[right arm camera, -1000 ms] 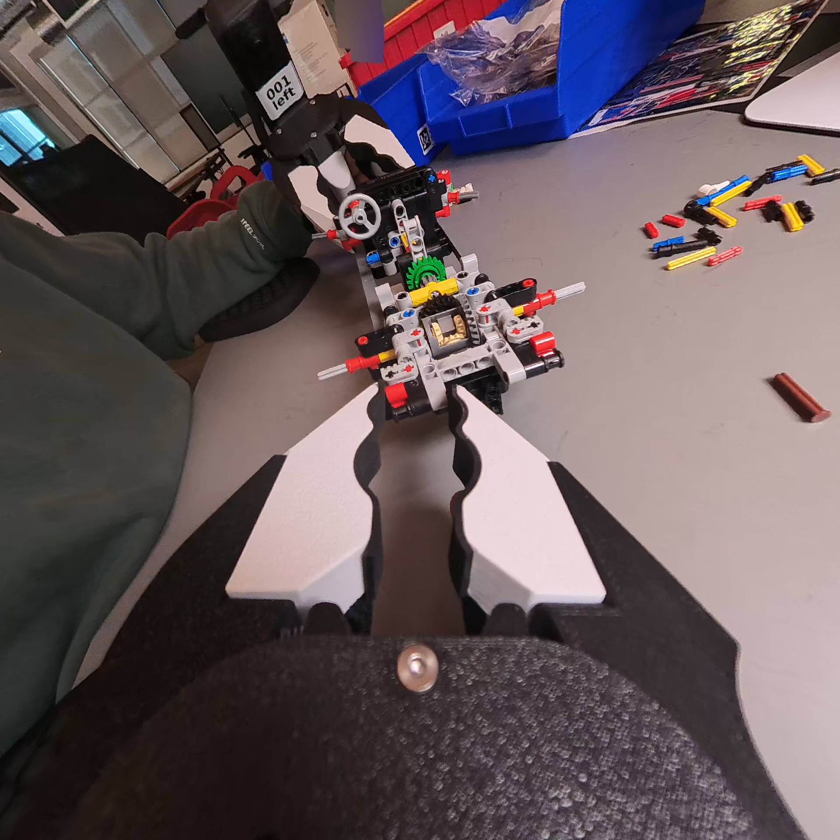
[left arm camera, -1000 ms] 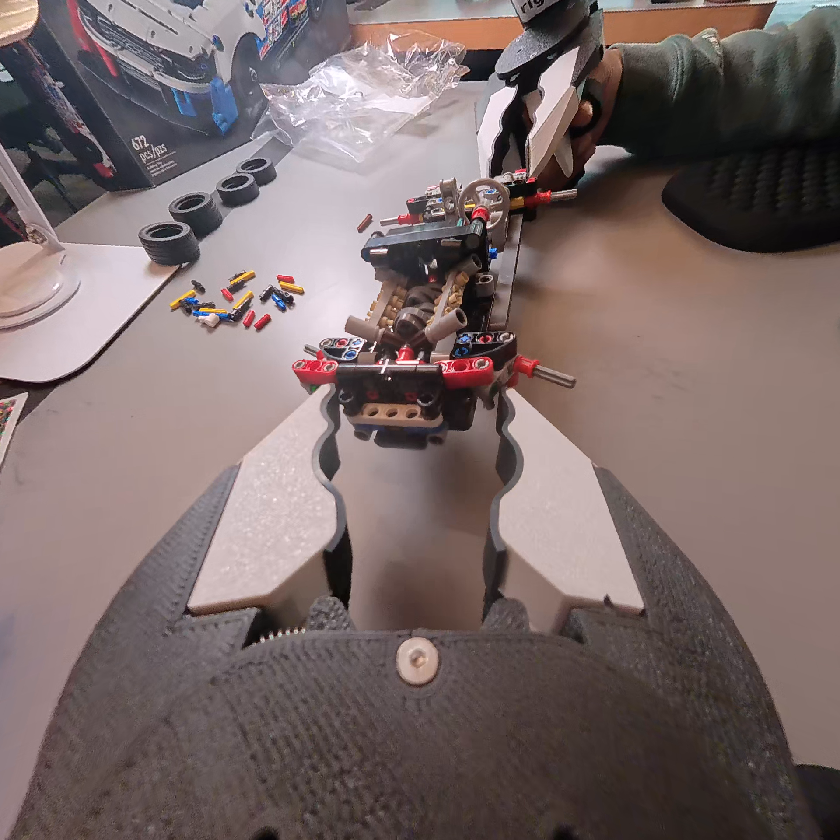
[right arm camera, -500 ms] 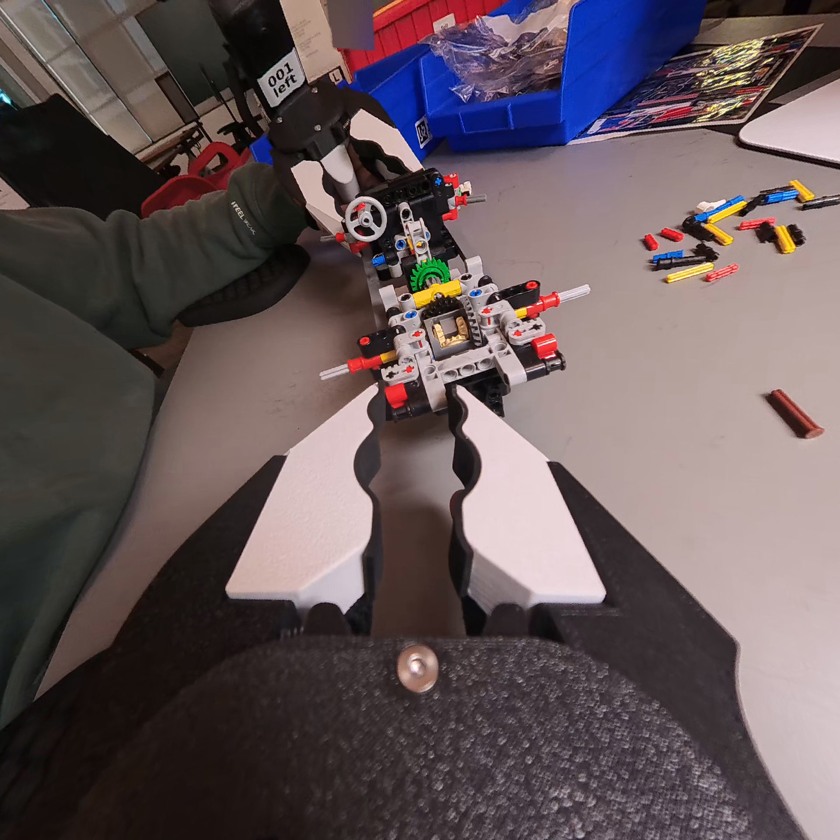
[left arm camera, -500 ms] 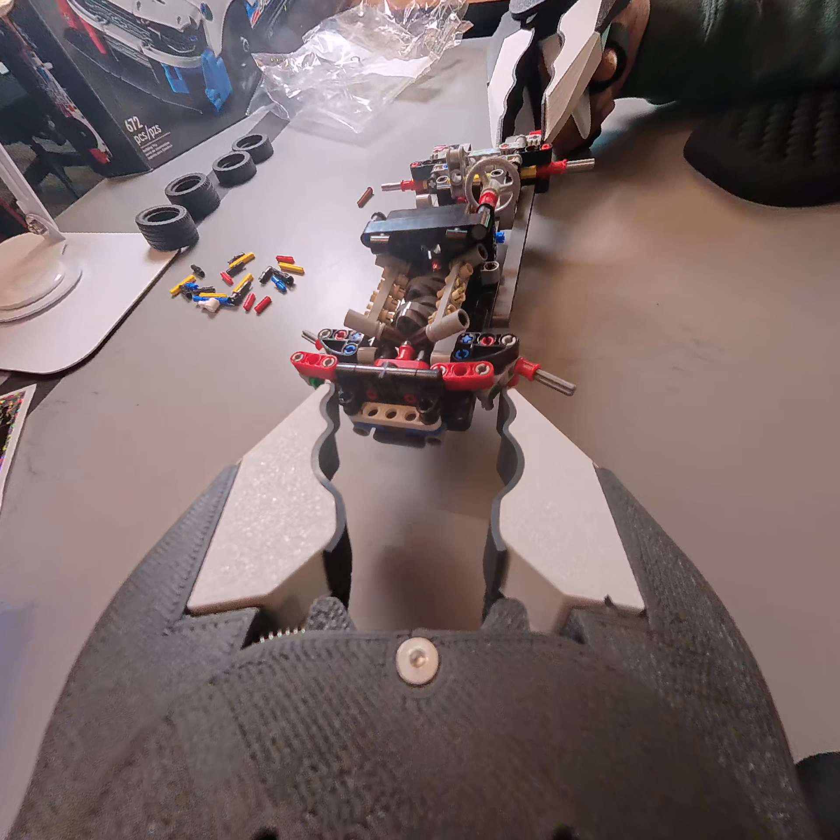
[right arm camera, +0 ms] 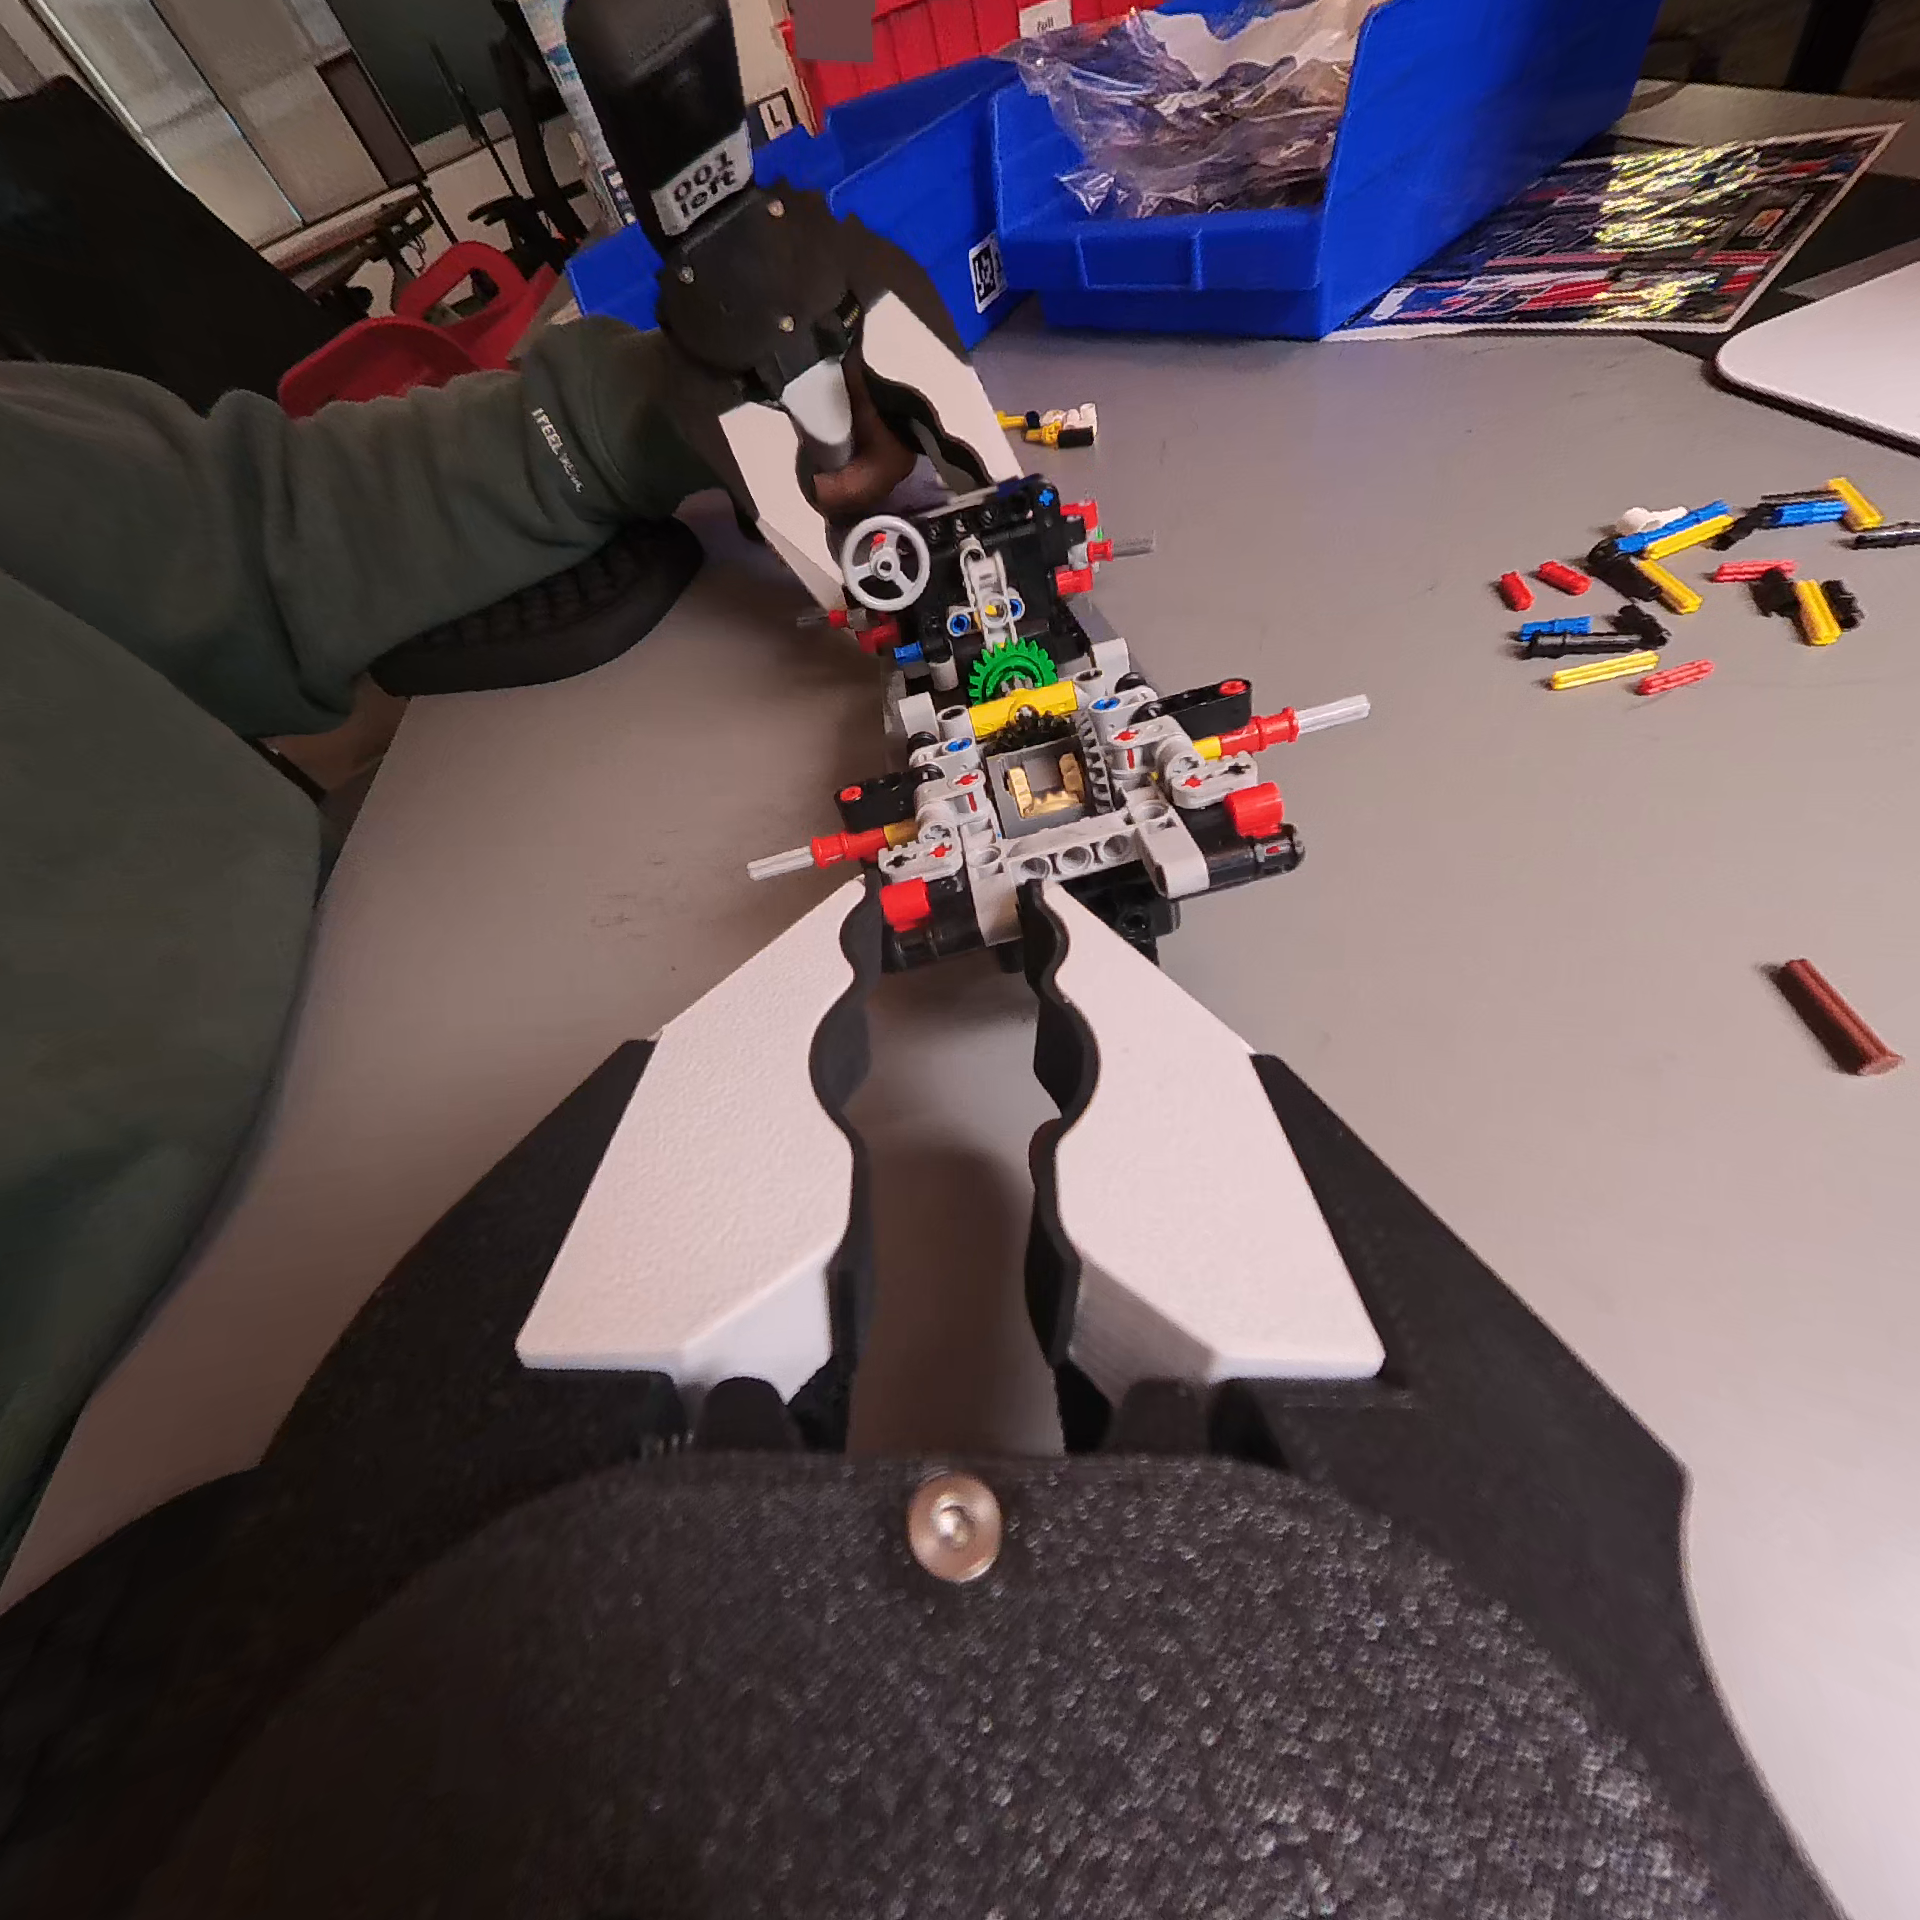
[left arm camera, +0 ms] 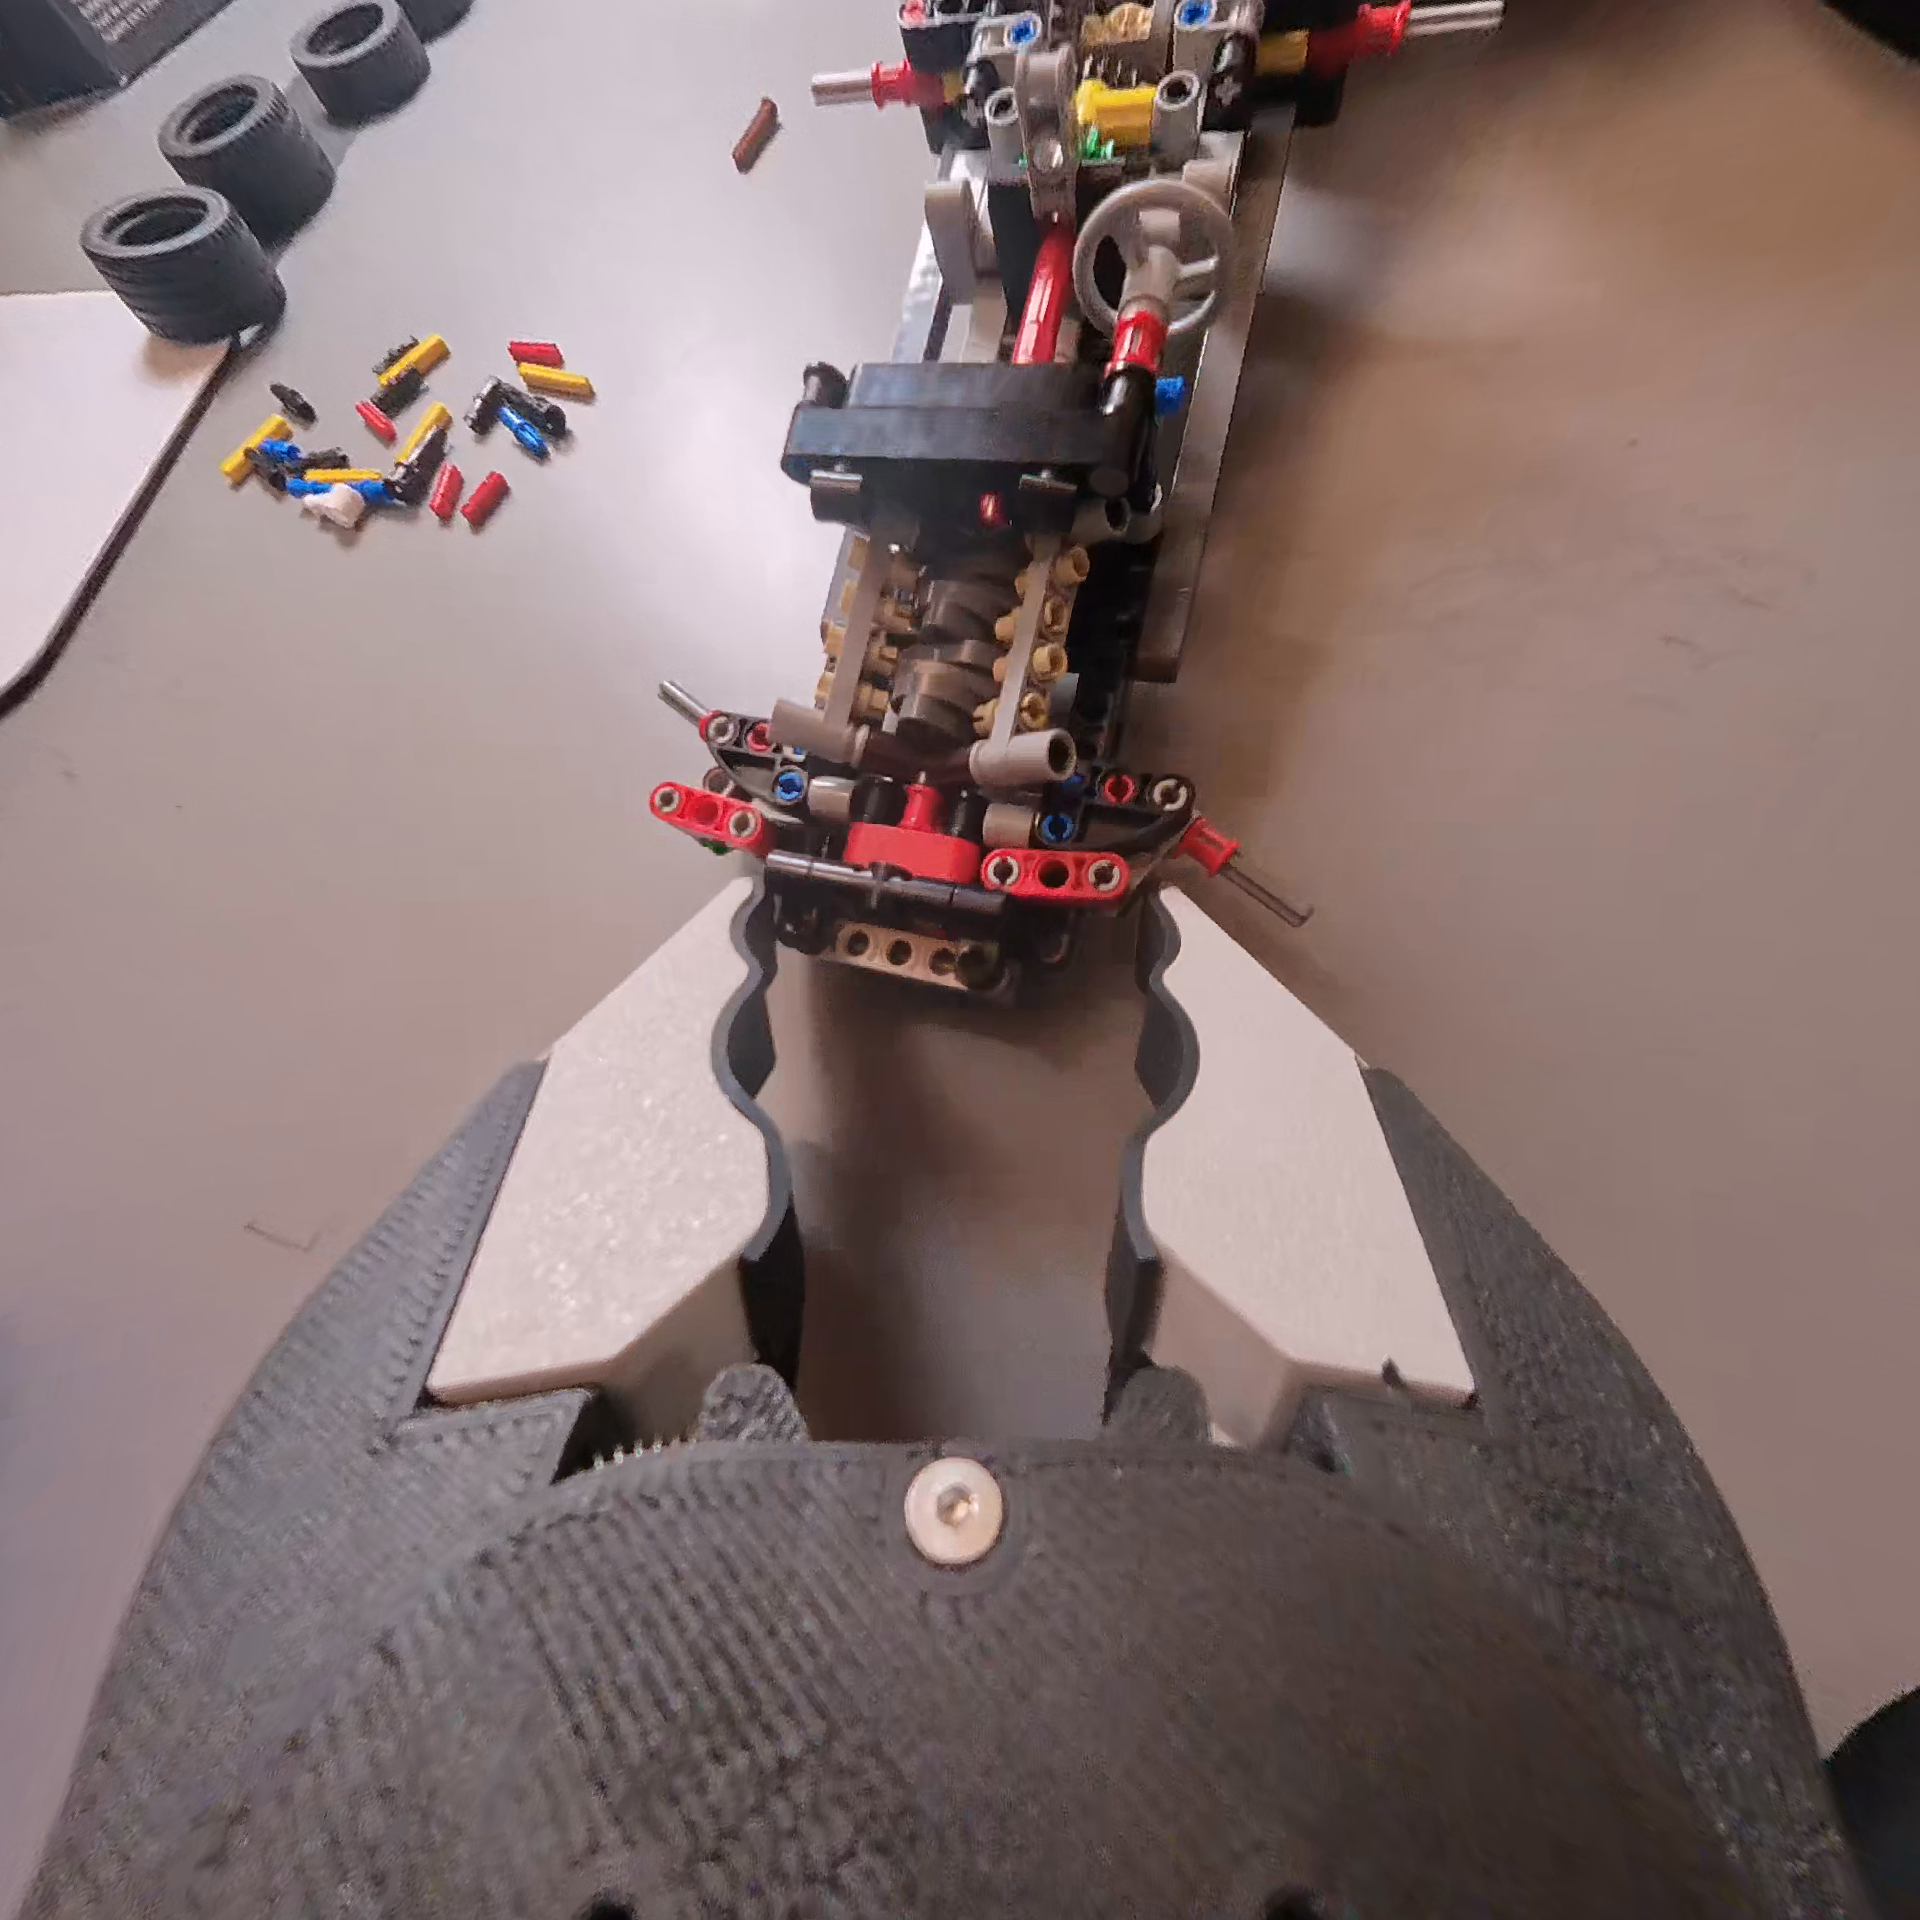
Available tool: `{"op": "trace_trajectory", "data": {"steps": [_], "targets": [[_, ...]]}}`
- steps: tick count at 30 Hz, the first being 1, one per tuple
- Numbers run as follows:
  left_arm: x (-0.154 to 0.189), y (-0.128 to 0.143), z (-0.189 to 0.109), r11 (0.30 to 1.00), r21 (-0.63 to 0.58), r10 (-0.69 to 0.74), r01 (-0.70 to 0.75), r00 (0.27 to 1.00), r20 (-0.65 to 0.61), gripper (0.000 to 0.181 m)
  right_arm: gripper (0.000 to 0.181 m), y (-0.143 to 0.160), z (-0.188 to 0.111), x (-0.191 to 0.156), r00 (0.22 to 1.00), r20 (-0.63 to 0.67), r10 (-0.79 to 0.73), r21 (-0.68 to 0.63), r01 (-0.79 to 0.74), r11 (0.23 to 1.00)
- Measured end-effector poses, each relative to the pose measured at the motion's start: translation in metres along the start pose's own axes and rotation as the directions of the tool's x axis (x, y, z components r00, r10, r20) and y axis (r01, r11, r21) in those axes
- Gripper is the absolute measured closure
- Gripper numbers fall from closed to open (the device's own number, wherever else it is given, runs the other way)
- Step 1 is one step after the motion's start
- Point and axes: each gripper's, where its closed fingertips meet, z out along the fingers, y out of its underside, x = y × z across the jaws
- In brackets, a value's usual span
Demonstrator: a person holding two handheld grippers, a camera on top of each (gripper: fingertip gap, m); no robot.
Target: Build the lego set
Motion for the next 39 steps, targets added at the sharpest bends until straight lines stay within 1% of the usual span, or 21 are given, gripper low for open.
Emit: {"op": "trace_trajectory", "data": {"steps": [5, 7, 9, 11, 13, 15, 19, 23, 26, 30, 32, 35, 37, 39], "targets": [[0.0, 0.002, -0.001, 1.0, -0.016, 0.001, 0.0, 1.0, 0.004, 0.111, 0.157, 0.0, 0.0, -0.001, 1.0, -0.004, -0.021, -0.005, 0.021, 1.0], [-0.003, 0.003, -0.006, 1.0, -0.016, -0.01, 0.01, 1.0, 0.014, 0.107, 0.152, -0.006, -0.004, -0.006, 0.999, 0.017, -0.04, 0.027, 0.039, 0.999], [-0.006, 0.0, -0.016, 1.0, 0.009, -0.028, 0.028, 0.999, 0.021, 0.106, 0.147, -0.011, -0.013, -0.006, 0.997, 0.022, -0.069, 0.045, 0.068, 0.997], [-0.012, -0.005, -0.028, 0.997, 0.049, -0.054, 0.052, 0.998, 0.036, 0.105, 0.146, -0.011, -0.023, -0.001, 0.994, -0.002, -0.107, 0.048, 0.107, 0.993], [-0.016, -0.012, -0.037, 0.993, 0.093, -0.073, 0.069, 0.996, 0.047, 0.105, 0.146, -0.005, -0.028, 0.009, 0.984, -0.06, -0.165, 0.006, 0.166, 0.986], [-0.016, -0.017, -0.041, 0.99, 0.122, -0.081, 0.075, 0.996, 0.047, 0.105, 0.146, 0.001, -0.028, 0.011, 0.974, -0.077, -0.215, -0.033, 0.213, 0.976], [-0.01, -0.024, -0.034, 0.989, 0.136, -0.064, 0.058, 0.997, 0.044, 0.105, 0.147, 0.009, -0.021, 0.008, 0.971, -0.062, -0.232, -0.067, 0.228, 0.971], [-0.001, -0.035, -0.025, 0.99, 0.141, -0.02, 0.012, 0.998, 0.053, 0.105, 0.147, 0.016, -0.014, 0.006, 0.952, -0.067, -0.299, -0.11, 0.291, 0.95], [0.005, -0.042, -0.017, 0.991, 0.128, 0.033, -0.045, 0.996, 0.088, 0.105, 0.149, 0.014, -0.006, 0.003, 0.93, -0.09, -0.358, -0.116, 0.347, 0.931], [0.006, -0.052, -0.005, 0.989, 0.082, 0.104, -0.12, 0.978, 0.181, 0.107, 0.159, 0.012, -0.002, 0.001, 0.909, -0.109, -0.402, -0.113, 0.39, 0.914], [0.006, -0.055, 0.0, 0.987, 0.04, 0.142, -0.155, 0.963, 0.23, 0.107, 0.161, 0.011, -0.002, 0.001, 0.914, -0.115, -0.388, -0.116, 0.376, 0.919], [0.018, -0.063, 0.009, 0.979, 0.036, 0.189, -0.202, 0.954, 0.232, 0.106, 0.161, 0.009, 0.0, -0.001, 0.948, -0.098, -0.304, -0.102, 0.294, 0.95], [0.021, -0.063, 0.015, 0.971, 0.009, 0.23, -0.239, 0.943, 0.241, 0.105, 0.161, 0.006, 0.002, -0.002, 0.978, -0.081, -0.192, -0.091, 0.184, 0.979], [0.017, -0.06, 0.018, 0.957, -0.04, 0.287, -0.288, 0.912, 0.292, 0.105, 0.161, 0.004, 0.004, -0.004, 0.995, -0.061, -0.078, -0.078, 0.073, 0.994]]}}
